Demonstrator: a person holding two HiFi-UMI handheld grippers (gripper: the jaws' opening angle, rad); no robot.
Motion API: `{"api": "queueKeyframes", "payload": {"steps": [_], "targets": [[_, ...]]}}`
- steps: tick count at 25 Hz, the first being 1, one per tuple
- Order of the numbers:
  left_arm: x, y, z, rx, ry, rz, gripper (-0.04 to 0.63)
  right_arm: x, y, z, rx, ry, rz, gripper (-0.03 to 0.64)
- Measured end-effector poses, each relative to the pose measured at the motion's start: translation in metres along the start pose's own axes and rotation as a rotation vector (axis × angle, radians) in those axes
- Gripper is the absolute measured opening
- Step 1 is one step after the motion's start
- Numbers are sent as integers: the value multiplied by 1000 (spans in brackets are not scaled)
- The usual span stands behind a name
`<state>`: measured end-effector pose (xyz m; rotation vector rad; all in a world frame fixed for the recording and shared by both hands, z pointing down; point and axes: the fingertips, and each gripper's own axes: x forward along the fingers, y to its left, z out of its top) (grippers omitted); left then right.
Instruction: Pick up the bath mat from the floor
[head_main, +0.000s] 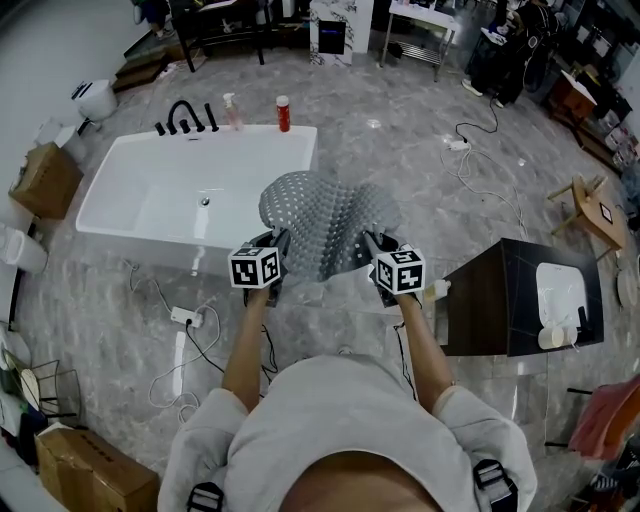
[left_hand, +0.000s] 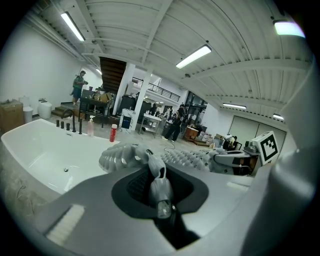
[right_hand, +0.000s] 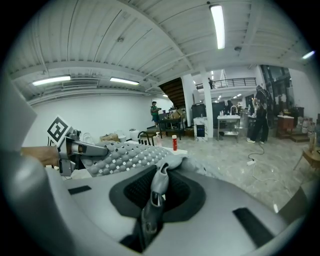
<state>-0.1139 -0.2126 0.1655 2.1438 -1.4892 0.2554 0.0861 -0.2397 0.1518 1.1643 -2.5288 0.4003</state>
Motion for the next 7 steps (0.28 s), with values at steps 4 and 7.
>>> {"api": "queueKeyframes", "payload": {"steps": [4, 7], "targets": [[1, 3, 0, -4, 2, 0, 49, 3, 0, -3, 4, 5, -3, 49], [3, 4, -1, -8, 7, 0, 49, 5, 1, -6, 2, 14, -3, 49]]}}
